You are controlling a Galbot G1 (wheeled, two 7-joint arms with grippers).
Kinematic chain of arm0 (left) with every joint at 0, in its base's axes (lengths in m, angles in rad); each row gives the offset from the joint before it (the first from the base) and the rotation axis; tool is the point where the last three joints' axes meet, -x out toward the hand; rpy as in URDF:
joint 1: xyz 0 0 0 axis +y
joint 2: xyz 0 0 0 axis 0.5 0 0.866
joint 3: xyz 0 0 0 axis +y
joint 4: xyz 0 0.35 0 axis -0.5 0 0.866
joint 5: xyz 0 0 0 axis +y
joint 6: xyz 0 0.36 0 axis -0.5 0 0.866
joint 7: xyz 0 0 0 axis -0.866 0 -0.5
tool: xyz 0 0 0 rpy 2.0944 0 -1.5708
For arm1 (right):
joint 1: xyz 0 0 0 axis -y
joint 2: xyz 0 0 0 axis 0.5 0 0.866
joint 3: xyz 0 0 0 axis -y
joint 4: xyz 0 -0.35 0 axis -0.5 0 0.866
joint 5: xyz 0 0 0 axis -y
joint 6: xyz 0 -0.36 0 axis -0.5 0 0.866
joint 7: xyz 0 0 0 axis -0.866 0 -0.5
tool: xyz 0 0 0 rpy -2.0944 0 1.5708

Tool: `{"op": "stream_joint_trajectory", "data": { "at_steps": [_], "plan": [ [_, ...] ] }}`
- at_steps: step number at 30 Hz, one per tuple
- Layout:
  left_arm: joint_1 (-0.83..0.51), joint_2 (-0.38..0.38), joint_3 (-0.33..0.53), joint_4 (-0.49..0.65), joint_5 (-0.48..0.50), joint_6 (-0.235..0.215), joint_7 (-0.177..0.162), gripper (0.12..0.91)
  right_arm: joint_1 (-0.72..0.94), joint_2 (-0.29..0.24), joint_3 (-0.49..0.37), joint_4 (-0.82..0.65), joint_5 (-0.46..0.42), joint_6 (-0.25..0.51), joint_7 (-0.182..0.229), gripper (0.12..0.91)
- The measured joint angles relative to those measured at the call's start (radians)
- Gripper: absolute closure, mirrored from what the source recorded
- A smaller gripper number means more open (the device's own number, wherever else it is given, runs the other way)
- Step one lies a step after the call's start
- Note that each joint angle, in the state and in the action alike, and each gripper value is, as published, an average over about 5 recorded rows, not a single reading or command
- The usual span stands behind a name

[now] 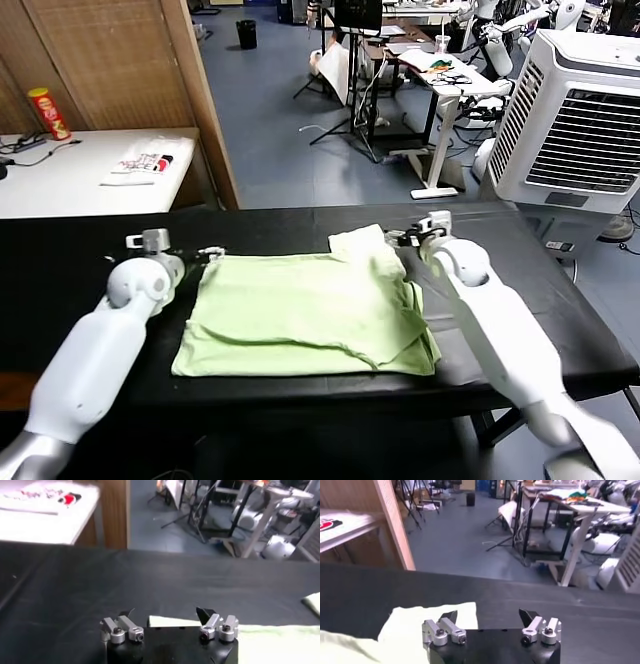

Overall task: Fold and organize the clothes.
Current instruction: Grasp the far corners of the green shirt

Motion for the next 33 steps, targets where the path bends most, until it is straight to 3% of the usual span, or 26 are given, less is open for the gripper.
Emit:
{"op": "stream_joint_trajectory", "data": {
  "at_steps": [10,14,17,21,25,28,33],
  "plan": [
    [-0.019,-0.029,0.008,0.075,0.015,-0.013,0.025,0.234,0.043,0.086,0.036,-0.164,-0.047,0.023,-0.01,0.227],
    [-0.018,-0.032,0.008,0.08,0.015,-0.013,0.034,0.315,0.048,0.099,0.048,-0.202,-0.05,0.024,-0.015,0.243],
    [-0.014,-0.031,0.009,0.073,0.017,-0.012,0.041,0.452,0.049,0.104,0.057,-0.215,-0.049,0.024,-0.022,0.34],
    [-0.01,-0.03,0.012,0.061,0.021,-0.007,0.047,0.682,0.046,0.106,0.063,-0.219,-0.048,0.024,-0.026,0.538],
    [-0.009,-0.03,0.012,0.056,0.025,-0.004,0.048,0.865,0.039,0.106,0.068,-0.214,-0.047,0.029,-0.027,0.744],
    [-0.009,-0.031,0.012,0.054,0.029,-0.006,0.053,0.9,0.033,0.104,0.071,-0.205,-0.044,0.039,-0.028,0.858],
    [-0.004,-0.031,0.008,0.051,0.041,-0.017,0.06,0.901,0.016,0.097,0.074,-0.177,-0.036,0.064,-0.029,0.89]
  ]
}}
